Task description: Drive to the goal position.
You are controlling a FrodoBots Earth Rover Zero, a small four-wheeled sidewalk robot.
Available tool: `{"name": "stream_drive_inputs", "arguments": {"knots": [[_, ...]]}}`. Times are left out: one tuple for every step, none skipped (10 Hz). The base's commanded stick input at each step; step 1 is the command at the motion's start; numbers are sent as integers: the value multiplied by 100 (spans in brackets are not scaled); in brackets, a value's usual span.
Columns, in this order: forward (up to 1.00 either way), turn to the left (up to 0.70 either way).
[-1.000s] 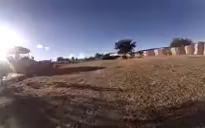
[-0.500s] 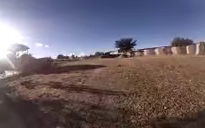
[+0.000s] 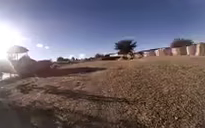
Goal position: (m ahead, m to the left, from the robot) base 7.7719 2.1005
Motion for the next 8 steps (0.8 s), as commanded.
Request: {"name": "stream_drive_inputs", "arguments": {"knots": [[50, 0], [50, 0], [50, 0], [50, 0], [50, 0], [50, 0], [50, 0], [50, 0]]}}
